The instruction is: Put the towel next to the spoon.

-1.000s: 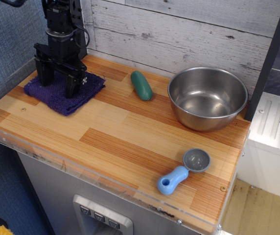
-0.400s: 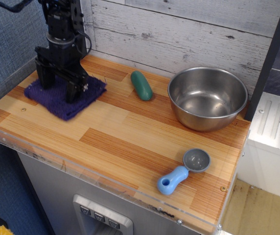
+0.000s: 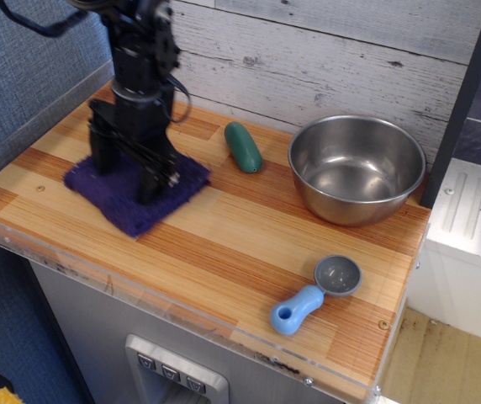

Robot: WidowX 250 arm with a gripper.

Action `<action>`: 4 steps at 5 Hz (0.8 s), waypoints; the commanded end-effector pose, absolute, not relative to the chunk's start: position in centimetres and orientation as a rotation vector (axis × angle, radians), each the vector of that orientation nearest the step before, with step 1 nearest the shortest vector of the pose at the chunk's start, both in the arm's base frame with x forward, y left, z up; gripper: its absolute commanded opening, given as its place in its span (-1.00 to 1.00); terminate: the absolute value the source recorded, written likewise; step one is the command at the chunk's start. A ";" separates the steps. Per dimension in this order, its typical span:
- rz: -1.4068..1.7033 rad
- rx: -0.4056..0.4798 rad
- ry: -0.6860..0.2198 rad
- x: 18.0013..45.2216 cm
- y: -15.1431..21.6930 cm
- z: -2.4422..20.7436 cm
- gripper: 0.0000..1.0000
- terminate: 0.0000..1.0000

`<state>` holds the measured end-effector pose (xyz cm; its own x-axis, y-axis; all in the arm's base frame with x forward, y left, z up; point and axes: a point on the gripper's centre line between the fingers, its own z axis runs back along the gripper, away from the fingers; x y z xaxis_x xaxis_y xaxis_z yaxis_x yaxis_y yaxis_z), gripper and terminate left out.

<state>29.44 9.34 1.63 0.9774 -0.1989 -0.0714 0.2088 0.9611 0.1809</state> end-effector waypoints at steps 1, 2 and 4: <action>-0.338 0.194 0.018 28.0 3.1 2.5 1.00 -1.00; -0.377 0.199 0.017 27.5 1.1 2.6 1.00 -1.00; -0.405 0.188 0.009 27.3 -0.4 3.0 1.00 -1.00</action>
